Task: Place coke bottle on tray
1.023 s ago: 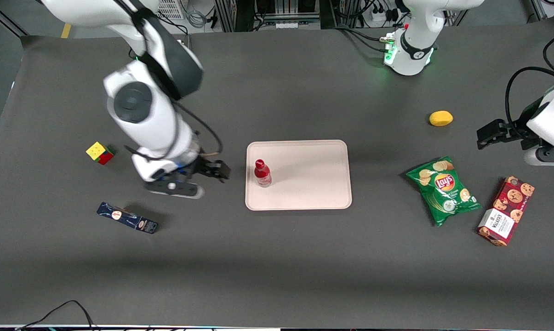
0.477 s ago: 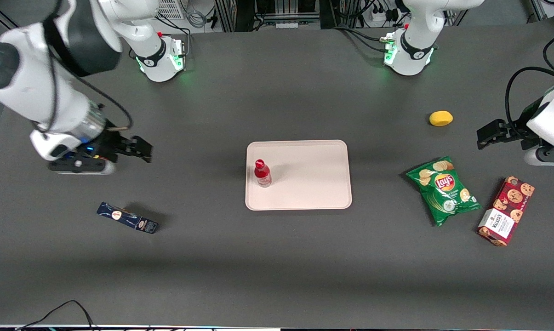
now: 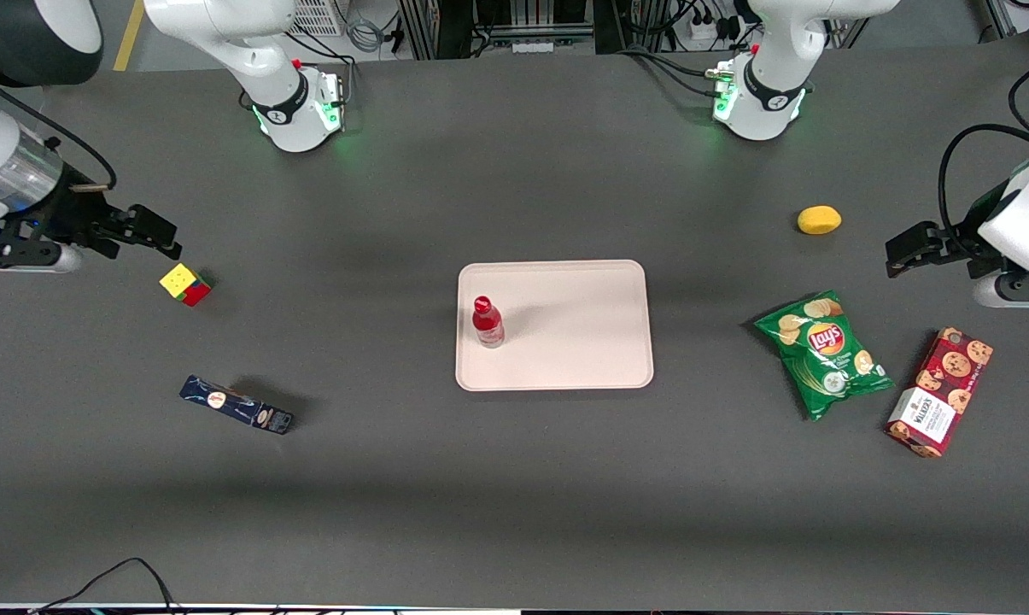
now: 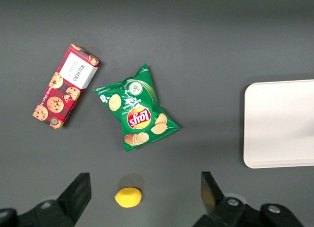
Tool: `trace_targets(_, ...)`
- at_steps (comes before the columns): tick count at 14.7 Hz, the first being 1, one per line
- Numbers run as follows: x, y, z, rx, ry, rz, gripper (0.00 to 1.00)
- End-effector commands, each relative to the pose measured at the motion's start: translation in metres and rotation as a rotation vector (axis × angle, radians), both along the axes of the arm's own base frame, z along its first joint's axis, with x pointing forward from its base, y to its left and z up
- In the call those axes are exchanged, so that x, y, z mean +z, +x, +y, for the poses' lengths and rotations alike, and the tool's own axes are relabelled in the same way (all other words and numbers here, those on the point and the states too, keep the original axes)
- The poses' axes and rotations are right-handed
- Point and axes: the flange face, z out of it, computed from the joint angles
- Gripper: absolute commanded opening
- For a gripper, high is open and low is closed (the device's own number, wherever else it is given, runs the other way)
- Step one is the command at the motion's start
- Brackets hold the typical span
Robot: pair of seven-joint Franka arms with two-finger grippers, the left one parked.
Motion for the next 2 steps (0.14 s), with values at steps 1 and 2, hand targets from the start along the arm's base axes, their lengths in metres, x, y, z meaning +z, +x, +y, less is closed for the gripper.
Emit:
trace_targets(1,0.0090,0.0001,-0.0054,0.026,0.010,-0.019,1.00)
trace_targets(2,0.0090,0.0001,-0.0053,0.026,0.003,-0.019,1.00)
